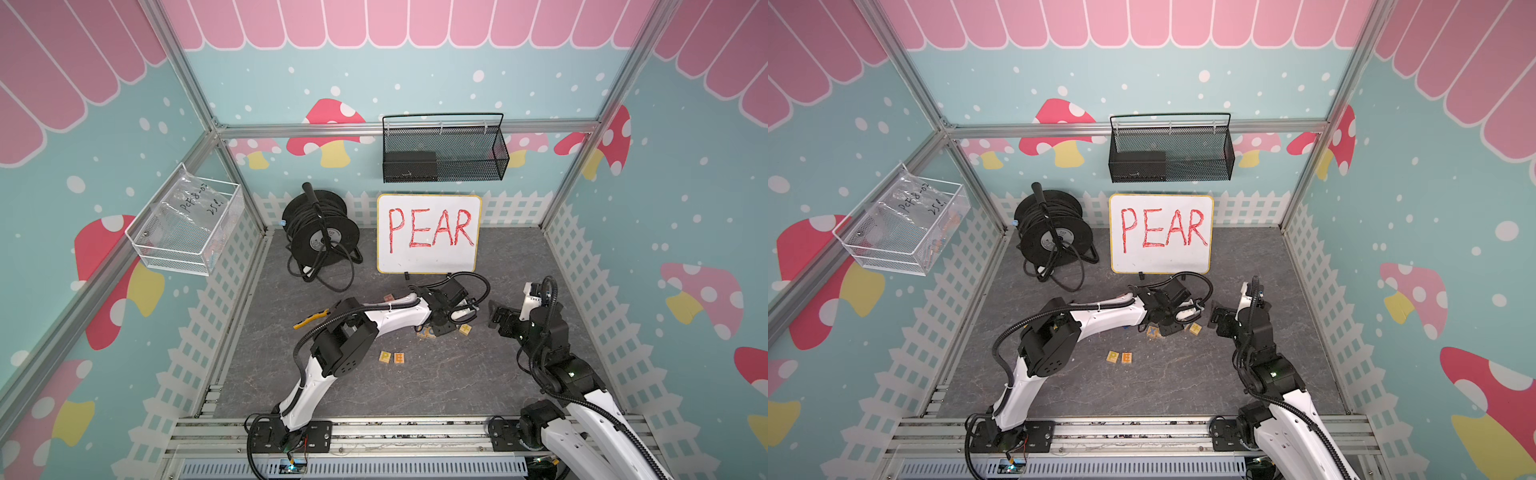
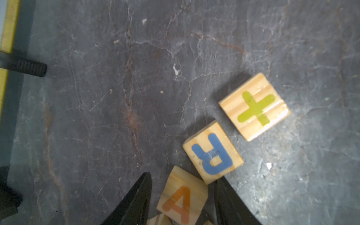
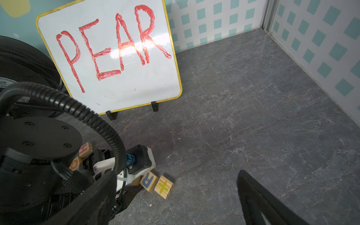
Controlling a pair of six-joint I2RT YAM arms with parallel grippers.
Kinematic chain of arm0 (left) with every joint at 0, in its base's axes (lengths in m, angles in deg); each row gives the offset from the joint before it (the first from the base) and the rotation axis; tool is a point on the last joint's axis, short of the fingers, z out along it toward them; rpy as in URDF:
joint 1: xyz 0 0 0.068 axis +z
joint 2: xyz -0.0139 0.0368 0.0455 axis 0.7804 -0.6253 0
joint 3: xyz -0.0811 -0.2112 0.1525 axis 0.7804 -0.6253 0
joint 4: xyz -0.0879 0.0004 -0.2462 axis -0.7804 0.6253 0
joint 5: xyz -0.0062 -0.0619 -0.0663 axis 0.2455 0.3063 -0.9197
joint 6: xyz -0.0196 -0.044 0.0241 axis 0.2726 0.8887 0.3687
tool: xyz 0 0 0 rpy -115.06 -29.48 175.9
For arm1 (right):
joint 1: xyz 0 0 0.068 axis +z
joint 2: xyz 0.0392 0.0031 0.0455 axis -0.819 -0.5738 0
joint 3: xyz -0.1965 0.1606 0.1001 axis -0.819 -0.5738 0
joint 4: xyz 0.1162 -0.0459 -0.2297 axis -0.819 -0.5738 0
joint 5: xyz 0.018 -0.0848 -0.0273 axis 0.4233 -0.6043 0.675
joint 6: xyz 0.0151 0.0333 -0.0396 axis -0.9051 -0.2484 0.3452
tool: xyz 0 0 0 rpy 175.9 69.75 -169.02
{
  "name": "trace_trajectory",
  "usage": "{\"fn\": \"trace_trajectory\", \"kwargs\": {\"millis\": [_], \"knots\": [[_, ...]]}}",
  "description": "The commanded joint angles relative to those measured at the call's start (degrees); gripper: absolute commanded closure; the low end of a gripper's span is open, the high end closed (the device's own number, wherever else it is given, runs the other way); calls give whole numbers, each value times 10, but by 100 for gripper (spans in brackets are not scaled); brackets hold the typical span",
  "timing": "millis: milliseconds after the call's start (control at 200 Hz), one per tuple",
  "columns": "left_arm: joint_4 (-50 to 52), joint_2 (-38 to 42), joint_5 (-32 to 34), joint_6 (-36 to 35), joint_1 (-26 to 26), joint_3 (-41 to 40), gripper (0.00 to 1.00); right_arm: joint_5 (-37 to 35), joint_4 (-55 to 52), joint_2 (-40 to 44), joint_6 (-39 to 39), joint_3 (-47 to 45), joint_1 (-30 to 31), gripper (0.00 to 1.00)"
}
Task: Spell the uppercase word “pear” with letter blocks
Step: Pick up the letter block from the center of the board.
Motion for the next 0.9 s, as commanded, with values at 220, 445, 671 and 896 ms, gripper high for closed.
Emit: {"fn": "trace_trajectory", "kwargs": {"millis": [220,445,671,896], "knots": [[45,-3,-12,25,1,-3,51,-3,0,3,-5,4,-1,3],[51,16,-21,47,1,-31,52,-2,2,3,-5,2,-1,3],[59,18,-22,82,1,-32,54,2,6,3,-4,2,0,3],[80,6,6,138,-2,-7,57,2,6,9,-4,-1,-1,3]]}}
